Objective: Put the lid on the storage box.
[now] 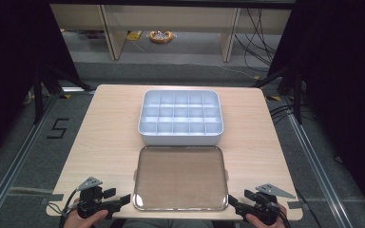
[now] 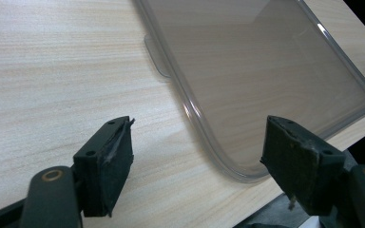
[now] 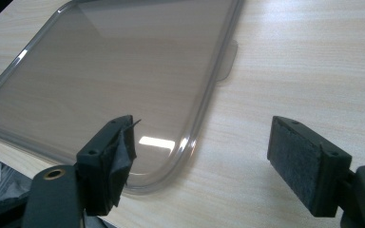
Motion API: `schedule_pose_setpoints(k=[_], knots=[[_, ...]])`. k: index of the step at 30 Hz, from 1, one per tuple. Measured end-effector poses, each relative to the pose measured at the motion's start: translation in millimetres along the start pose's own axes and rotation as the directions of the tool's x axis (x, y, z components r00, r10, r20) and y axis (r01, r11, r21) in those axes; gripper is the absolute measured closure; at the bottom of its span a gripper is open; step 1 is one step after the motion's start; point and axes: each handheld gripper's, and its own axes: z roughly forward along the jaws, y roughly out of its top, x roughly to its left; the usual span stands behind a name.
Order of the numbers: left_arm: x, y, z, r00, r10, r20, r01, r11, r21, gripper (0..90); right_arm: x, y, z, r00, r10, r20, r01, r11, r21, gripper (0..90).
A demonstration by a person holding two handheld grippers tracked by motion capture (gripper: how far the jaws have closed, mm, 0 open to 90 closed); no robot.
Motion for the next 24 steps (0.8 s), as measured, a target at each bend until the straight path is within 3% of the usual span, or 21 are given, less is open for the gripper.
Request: schedule_pose_setpoints(k=[3,7,8,13,14,15,16,18,19,20,24], knots=[[0.6,0.0,0.0,1.0,0.002,0.006,-0.002,1.0,0.003,25.0,0.5,-0.5,1.0,0.9999,0.01,0.008,-0.01,1.0,-0.01,25.6],[0.4,0.1,0.0,0.9998,-0.007,0.017,0.007,1.0,0.0,24.9,-1.5,0.2,-0.1,0.9997,0.009,-0.025,-0.009,1.0,0.004,25.6],[0.4,0.1,0.1,0.9997,-0.01,0.022,0.01,1.0,0.0,24.8,2.1,-0.5,-0.4,0.9979,0.06,-0.026,-0.059,0.998,0.007,25.6],[-0.5,-0.4,0.5,0.9986,-0.011,0.051,0.011,0.9999,0.0,24.0,3.1,-0.3,-0.5,0.9961,0.077,-0.044,-0.076,0.997,0.016,24.2],[-1.2,-0.6,0.7,0.9985,-0.011,0.054,0.011,0.9999,0.001,23.9,-0.1,-0.2,1.1,0.9981,0.041,-0.046,-0.041,0.999,-0.006,24.0],[-1.2,-0.6,0.7,0.9985,-0.011,0.054,0.011,0.9999,0.001,24.2,-0.1,-0.2,1.1,0.9981,0.041,-0.046,-0.041,0.999,-0.006,24.0],[-2.4,-0.9,1.2,0.9978,-0.02,0.063,0.02,0.9998,0.002,25.1,-0.9,-0.6,3.4,0.9965,0.049,-0.067,-0.051,0.998,-0.026,22.7],[-5.0,-1.9,2.5,0.9966,-0.011,0.082,0.011,0.9999,0.006,28.2,-1.0,-0.4,1.9,0.9943,0.057,-0.091,-0.059,0.998,-0.017,21.1],[-5.5,-2.1,2.7,0.9968,-0.001,0.08,0.0,0.9999,0.013,30.1,0.5,-0.6,1.5,0.9932,0.089,-0.076,-0.089,0.996,-0.002,21.8],[-5.5,-2.1,2.7,0.9968,-0.001,0.08,0.0,0.9999,0.013,31.3,-0.7,-0.8,3.7,0.9924,0.082,-0.091,-0.085,0.996,-0.024,22.5],[-10.5,-3.7,7.1,0.9943,-0.005,0.106,0.002,0.9994,0.034,38.4,-1.8,-0.5,7.4,0.9873,0.106,-0.118,-0.11,0.994,-0.022,26.9]])
